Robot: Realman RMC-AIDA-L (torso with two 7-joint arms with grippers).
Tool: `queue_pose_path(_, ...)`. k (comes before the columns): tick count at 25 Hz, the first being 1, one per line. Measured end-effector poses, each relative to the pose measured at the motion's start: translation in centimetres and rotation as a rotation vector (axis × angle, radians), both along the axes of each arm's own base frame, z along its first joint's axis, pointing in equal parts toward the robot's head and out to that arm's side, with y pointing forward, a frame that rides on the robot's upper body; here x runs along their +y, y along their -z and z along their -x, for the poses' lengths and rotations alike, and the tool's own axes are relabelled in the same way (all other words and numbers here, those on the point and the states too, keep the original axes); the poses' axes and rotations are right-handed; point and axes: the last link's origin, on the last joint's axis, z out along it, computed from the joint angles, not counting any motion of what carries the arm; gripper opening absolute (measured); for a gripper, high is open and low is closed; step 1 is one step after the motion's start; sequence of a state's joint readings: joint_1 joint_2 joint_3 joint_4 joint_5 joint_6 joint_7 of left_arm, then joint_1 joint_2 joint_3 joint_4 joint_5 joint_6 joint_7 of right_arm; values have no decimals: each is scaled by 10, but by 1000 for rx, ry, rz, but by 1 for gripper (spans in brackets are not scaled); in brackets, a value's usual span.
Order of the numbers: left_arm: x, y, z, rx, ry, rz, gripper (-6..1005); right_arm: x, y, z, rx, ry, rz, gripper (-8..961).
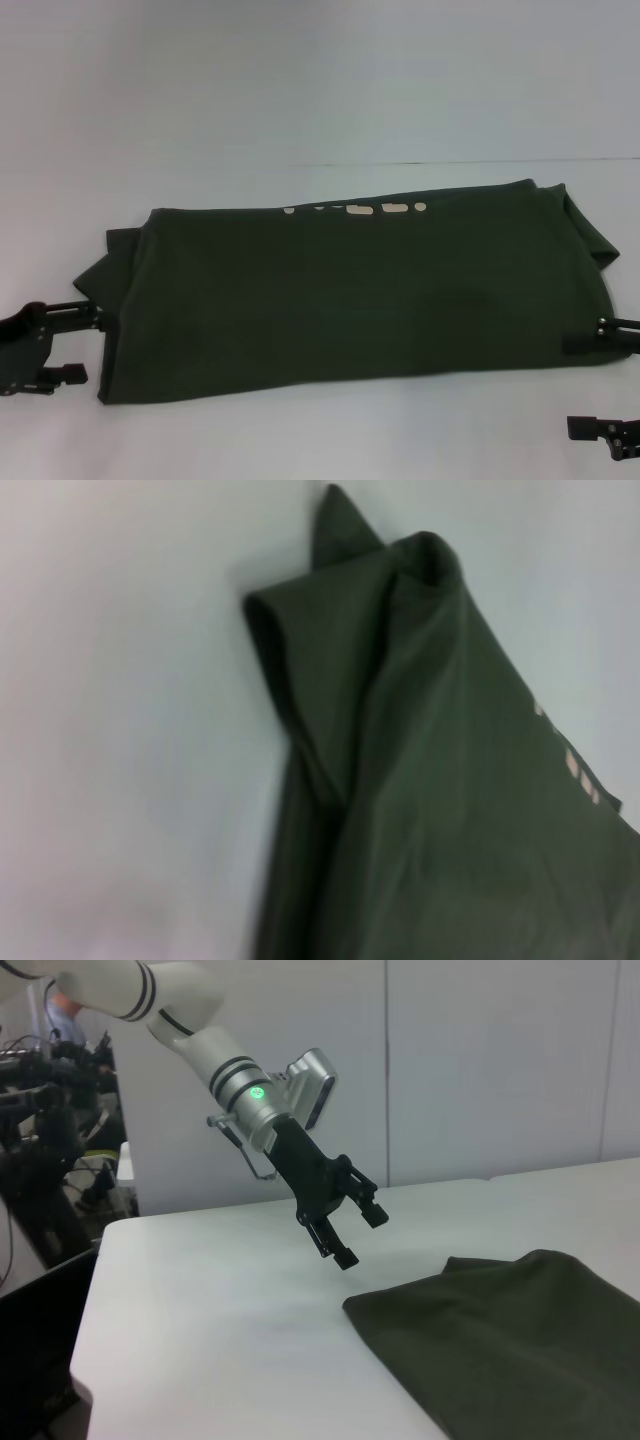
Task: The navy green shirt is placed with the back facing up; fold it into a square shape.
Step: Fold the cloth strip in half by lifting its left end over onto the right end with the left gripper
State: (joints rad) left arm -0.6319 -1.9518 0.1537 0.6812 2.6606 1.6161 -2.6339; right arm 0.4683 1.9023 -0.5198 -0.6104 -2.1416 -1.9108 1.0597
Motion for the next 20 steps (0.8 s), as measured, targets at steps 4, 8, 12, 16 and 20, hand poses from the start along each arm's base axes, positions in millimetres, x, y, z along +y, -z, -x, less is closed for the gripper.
queue_pose_path(4,-4,5,7,6,-27,-9,901,-1,1,0,-5,-10,4,905)
queue_pose_path(8,-6,10,13,16,-52,-19,901,-1,1,0,-9,-15,12,905)
queue_pose_path(12,-7,16,17,21,-70,-22,902,-1,2,1,-11,-18,17,904)
queue_pose_path(16,-6,20,20,32,-81,-23,902,-1,2,1,-11,-18,19,904)
queue_pose_path(20,-6,22,21,32,-91,-23,901,0,2,2,-10,-18,20,904)
